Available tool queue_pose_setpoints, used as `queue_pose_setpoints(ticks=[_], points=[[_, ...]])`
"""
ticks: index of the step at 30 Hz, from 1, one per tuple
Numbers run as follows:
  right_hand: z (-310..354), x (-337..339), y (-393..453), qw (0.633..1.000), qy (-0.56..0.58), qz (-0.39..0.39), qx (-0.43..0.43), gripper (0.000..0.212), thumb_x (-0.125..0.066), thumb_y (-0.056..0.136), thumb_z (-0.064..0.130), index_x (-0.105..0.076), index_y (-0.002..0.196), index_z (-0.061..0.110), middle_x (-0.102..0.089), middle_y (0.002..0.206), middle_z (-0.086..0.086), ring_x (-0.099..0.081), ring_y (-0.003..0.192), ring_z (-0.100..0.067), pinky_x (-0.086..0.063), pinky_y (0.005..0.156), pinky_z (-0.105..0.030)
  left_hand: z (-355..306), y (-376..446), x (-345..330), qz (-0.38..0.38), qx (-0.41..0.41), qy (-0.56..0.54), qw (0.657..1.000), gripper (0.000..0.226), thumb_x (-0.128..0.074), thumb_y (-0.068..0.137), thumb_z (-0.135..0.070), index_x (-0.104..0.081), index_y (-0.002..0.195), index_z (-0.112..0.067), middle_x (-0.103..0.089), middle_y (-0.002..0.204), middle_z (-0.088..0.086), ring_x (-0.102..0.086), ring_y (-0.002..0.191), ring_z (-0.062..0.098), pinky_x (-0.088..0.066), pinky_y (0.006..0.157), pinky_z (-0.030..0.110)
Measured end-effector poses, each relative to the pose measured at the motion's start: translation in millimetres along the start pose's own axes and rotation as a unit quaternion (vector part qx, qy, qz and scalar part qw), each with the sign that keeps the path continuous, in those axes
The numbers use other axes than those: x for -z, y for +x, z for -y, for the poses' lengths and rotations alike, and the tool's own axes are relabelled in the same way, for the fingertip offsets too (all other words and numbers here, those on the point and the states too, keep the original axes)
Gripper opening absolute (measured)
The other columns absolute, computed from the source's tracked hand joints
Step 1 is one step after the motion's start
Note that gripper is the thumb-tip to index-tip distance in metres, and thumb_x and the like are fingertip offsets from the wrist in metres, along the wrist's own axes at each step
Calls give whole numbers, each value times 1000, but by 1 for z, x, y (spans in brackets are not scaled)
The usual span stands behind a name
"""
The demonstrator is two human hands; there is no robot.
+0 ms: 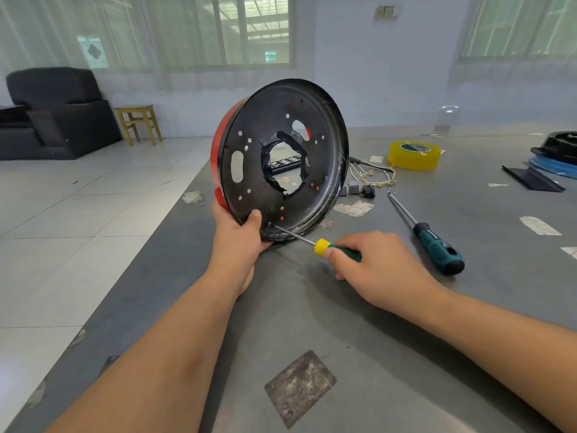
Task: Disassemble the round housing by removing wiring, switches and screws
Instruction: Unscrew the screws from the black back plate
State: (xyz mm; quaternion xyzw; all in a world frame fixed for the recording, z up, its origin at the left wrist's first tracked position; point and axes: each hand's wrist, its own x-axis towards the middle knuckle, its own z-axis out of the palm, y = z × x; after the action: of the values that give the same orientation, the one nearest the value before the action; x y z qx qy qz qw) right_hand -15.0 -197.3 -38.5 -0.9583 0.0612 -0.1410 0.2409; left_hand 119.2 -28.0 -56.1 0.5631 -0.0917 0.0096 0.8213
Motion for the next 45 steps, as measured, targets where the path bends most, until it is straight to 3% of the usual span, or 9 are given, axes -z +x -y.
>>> queue_pose_setpoints(ticks=[8,14,19,26,29,32,36,38,45], points=[[10,9,-5,946,-281,-62,148,42,-27,104,52,-59,114,26,-63,93,5,-65,82,-26,-48,61,-35,3,2,1,0,0,30,1000,61,-52,106,-2,-40,117,-61,-60,119,-25,-66,110,11,-64,86,51],[13,14,-5,839,-412,-225,275,34,-73,79,12,-73,113,13,-66,83,-6,-60,70,-28,-42,57,-34,5,1,0,1,-3,66,998,63,-53,105,-6,-43,103,-68,-66,105,-37,-67,112,11,-63,86,55],[16,13,-4,892,-338,-185,238,21,-67,92,24,-71,113,23,-67,99,-1,-61,79,-26,-50,62,-35,8,4,2,-20,-5,83,996,60,-56,104,-9,-44,106,-67,-65,100,-36,-65,108,12,-63,86,56],[13,9,7,978,73,-184,60,11,-61,78,35,-66,88,36,-61,96,17,-57,86,-7,-49,72,-30,12,10,4,-38,-8,67,997,48,-58,103,-8,-37,132,-42,-60,113,-26,-65,112,15,-64,86,50],[4,6,13,960,216,-176,-4,15,-70,80,27,-66,90,37,-65,96,24,-63,91,0,-50,70,-23,13,12,4,-37,-1,61,997,52,-57,104,-8,-35,134,-44,-58,116,-27,-64,114,15,-62,91,53],[-4,2,17,928,328,-173,-44,22,-84,81,25,-69,96,32,-72,100,14,-67,101,-7,-59,83,-36,14,14,4,-45,-14,77,996,49,-57,102,-10,-35,133,-40,-57,118,-25,-63,119,22,-56,100,57],[-1,-1,22,821,541,-164,-82,27,-86,78,15,-70,100,16,-73,105,-7,-73,102,-25,-62,80,-36,15,15,4,-50,-17,68,996,44,-58,101,-13,-39,114,-50,-59,114,-27,-65,112,13,-59,97,55],[3,-3,24,816,547,-160,-97,20,-80,85,17,-68,101,16,-69,109,-7,-73,102,-25,-62,78,-34,15,15,4,-51,-16,66,996,45,-58,101,-13,-38,109,-52,-58,113,-27,-65,110,12,-60,95,54],[1,8,21,944,296,-123,-77,5,-48,94,42,-51,91,45,-69,81,-1,-70,65,-15,-58,56,-38,15,18,6,-59,-12,69,996,48,-57,102,-11,-34,124,-46,-56,116,-26,-63,119,20,-54,104,54]])
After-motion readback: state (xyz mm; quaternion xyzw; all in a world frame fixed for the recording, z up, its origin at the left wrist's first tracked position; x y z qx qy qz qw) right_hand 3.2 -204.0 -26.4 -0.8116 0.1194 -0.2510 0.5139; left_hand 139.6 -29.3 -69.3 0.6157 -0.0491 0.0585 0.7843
